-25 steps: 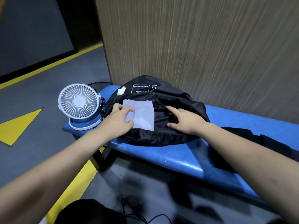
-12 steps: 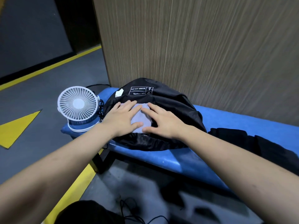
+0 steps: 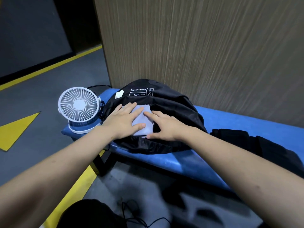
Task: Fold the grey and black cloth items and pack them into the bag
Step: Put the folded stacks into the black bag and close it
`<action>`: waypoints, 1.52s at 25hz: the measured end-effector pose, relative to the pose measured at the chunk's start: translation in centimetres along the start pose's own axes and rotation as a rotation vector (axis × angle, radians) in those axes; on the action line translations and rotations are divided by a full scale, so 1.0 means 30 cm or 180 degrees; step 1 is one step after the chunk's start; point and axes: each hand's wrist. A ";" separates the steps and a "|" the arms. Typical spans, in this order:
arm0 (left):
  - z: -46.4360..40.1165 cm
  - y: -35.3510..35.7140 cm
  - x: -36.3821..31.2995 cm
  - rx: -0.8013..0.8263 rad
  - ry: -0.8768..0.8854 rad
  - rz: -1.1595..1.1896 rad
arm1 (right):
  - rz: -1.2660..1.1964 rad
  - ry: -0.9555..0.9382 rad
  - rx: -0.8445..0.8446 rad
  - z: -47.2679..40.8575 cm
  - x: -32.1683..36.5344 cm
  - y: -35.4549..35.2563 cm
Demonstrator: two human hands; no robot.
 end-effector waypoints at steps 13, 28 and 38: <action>0.084 -0.064 -0.513 -0.1175 0.0968 0.0487 | 0.0439 0.0227 -0.0496 0.595 -0.238 -0.189; 0.006 0.069 -0.814 -0.0957 0.1186 0.0711 | 0.1515 0.0960 0.0505 0.651 -0.387 -0.125; 0.129 0.134 -0.806 -0.0371 0.0163 0.2297 | 0.2106 0.0826 0.0621 0.639 -0.294 -0.090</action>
Point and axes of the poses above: each hand's wrist, its own z-axis away from the middle knuckle, its own y-axis out of the palm, x = y × z, and after that the axes turned 3 degrees about -z, right-handed
